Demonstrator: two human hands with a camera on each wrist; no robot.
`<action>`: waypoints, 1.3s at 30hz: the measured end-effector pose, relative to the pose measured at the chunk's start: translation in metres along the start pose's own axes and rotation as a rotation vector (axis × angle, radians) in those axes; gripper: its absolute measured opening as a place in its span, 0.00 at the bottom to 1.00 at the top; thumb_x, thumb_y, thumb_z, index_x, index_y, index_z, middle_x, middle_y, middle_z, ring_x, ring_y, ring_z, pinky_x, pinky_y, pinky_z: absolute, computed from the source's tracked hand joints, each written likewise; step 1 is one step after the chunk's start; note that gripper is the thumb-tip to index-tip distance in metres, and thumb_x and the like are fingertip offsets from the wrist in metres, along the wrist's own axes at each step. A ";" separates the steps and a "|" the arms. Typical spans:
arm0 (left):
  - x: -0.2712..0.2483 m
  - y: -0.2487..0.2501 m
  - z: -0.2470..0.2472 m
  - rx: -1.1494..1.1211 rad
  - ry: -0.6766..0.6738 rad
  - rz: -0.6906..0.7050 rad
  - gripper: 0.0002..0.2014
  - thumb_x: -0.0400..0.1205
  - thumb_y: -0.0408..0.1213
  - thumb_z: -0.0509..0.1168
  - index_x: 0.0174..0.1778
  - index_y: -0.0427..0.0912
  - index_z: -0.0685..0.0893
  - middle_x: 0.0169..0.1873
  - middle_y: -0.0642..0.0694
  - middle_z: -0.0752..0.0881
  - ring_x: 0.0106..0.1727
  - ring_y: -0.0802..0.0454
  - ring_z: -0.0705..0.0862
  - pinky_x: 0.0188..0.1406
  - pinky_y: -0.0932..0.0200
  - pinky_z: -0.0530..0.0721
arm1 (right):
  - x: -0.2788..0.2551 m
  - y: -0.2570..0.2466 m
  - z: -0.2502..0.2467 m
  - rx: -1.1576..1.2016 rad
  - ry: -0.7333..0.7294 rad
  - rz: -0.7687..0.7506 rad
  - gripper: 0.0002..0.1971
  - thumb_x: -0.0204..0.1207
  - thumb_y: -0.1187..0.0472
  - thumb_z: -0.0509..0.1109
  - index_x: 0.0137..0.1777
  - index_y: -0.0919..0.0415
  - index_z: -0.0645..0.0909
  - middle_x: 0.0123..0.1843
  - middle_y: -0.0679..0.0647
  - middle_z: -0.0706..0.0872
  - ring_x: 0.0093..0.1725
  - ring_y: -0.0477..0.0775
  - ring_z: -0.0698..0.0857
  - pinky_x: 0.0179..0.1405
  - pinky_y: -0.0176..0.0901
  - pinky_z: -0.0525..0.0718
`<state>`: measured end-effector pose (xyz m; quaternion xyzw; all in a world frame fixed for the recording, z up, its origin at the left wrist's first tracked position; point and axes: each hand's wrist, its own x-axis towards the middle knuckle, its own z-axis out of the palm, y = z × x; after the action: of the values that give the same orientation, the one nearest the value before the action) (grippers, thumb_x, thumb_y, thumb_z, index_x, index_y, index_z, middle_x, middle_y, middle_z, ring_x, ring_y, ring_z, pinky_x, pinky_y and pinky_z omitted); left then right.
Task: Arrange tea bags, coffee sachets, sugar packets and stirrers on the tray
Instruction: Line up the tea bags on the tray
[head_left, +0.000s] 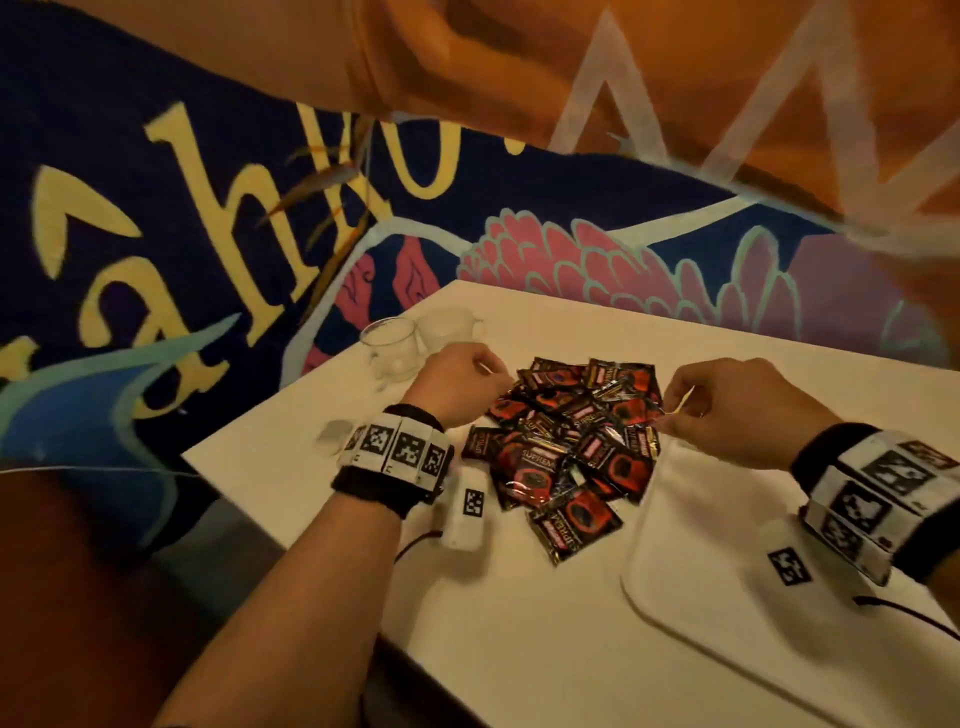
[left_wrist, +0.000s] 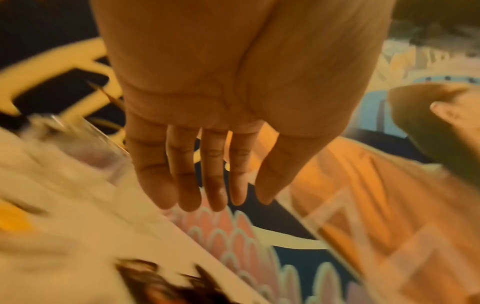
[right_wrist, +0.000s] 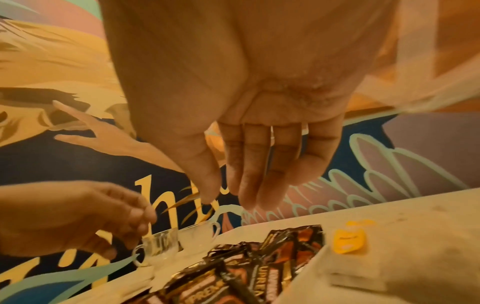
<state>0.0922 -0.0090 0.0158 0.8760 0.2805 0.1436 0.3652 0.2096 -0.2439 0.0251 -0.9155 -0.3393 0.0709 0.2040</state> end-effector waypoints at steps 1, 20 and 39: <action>-0.004 -0.015 -0.013 0.098 0.011 -0.053 0.09 0.78 0.42 0.69 0.52 0.45 0.85 0.52 0.47 0.88 0.52 0.51 0.85 0.52 0.56 0.83 | 0.000 -0.006 0.004 0.006 -0.007 -0.016 0.08 0.73 0.47 0.75 0.44 0.48 0.82 0.42 0.46 0.85 0.43 0.47 0.81 0.42 0.41 0.75; -0.029 -0.072 -0.050 0.616 -0.301 -0.295 0.26 0.74 0.37 0.74 0.70 0.41 0.78 0.62 0.41 0.82 0.52 0.43 0.88 0.51 0.48 0.89 | 0.002 -0.042 0.028 -0.017 -0.128 -0.085 0.07 0.73 0.47 0.75 0.41 0.48 0.83 0.42 0.45 0.85 0.47 0.47 0.82 0.36 0.36 0.73; -0.012 0.056 -0.006 -0.444 -0.392 0.085 0.12 0.77 0.25 0.69 0.56 0.33 0.82 0.45 0.38 0.85 0.38 0.51 0.87 0.34 0.60 0.85 | -0.002 -0.061 0.011 0.939 -0.120 -0.056 0.27 0.68 0.65 0.80 0.66 0.54 0.74 0.57 0.59 0.87 0.51 0.59 0.90 0.49 0.56 0.90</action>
<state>0.1010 -0.0451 0.0598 0.7968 0.1294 0.0448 0.5885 0.1693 -0.1994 0.0406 -0.7089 -0.3063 0.2639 0.5779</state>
